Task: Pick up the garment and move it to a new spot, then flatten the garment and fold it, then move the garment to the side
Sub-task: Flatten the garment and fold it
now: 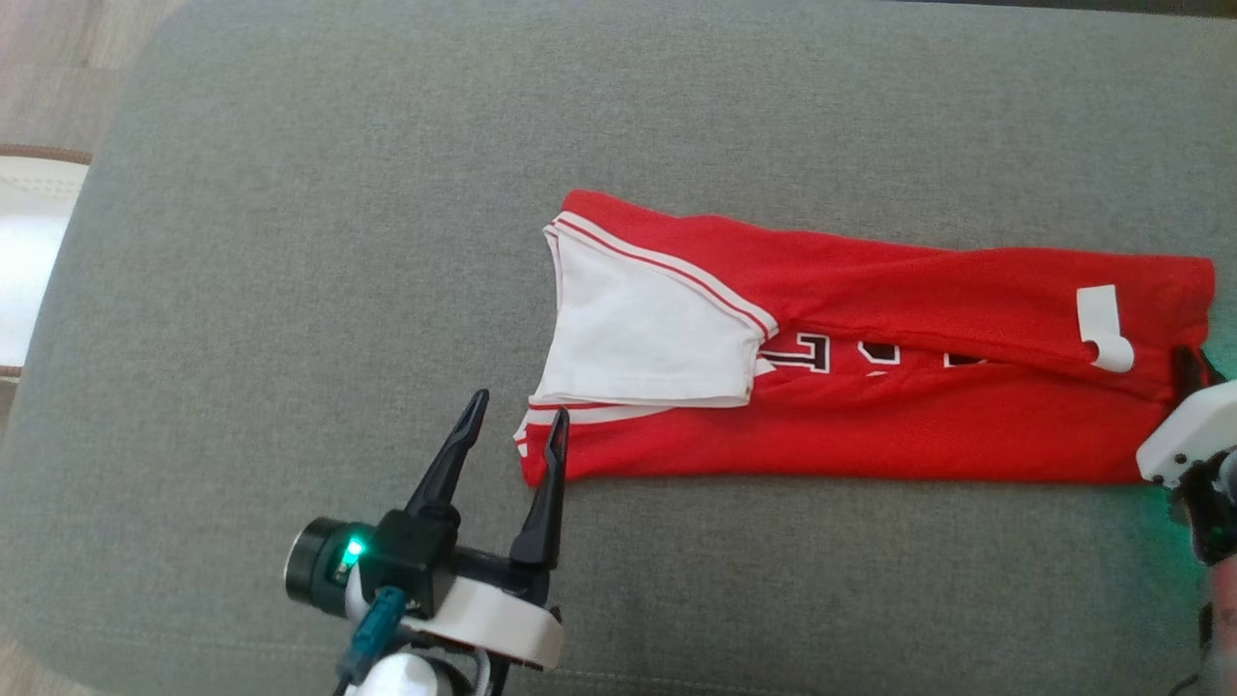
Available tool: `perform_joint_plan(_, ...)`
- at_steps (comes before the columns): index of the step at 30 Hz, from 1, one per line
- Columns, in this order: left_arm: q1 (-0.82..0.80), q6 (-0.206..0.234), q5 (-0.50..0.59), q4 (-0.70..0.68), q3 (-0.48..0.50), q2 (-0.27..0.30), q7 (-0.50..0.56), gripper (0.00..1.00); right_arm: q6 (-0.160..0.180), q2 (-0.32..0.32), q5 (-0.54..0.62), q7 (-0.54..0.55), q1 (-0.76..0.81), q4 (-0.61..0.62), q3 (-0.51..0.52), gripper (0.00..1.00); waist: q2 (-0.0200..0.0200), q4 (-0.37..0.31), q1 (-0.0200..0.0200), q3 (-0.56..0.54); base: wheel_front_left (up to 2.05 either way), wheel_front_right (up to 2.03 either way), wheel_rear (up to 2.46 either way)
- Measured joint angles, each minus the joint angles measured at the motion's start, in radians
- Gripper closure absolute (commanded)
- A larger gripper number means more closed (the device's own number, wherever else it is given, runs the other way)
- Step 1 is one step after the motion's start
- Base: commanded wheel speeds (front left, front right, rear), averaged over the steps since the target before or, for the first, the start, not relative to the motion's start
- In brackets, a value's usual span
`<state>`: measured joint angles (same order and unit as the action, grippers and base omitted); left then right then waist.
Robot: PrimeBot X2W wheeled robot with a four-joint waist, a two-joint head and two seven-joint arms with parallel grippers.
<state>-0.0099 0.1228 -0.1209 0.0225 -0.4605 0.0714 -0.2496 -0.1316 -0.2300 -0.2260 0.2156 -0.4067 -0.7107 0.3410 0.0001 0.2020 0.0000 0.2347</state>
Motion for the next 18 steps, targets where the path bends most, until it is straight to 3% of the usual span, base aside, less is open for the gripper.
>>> perform_joint_plan(9, 0.0, -0.01, 0.006, 0.007, 0.023, -0.01, 0.0, 0.0, 0.0, -0.047, 0.066, -0.003, 0.003, 0.058, -0.051, 1.0, 0.0, -0.041, 0.0, -0.001, 0.0, 0.0, 0.0)
perform_joint_plan(14, 0.0, -0.018, 0.014, 0.021, 0.032, -0.012, 0.0, 0.0, 0.0, -0.156, 0.111, 0.063, 0.0, 0.187, -0.073, 1.0, 0.0, -0.077, 0.0, -0.019, 0.0, 0.0, 0.0)
perform_joint_plan(18, -0.001, -0.019, 0.013, 0.034, 0.034, -0.013, 0.0, 0.0, 0.0, -0.165, 0.116, 0.123, -0.014, 0.308, -0.104, 1.0, 0.0, -0.087, 0.0, -0.037, 0.0, 0.0, 0.0)
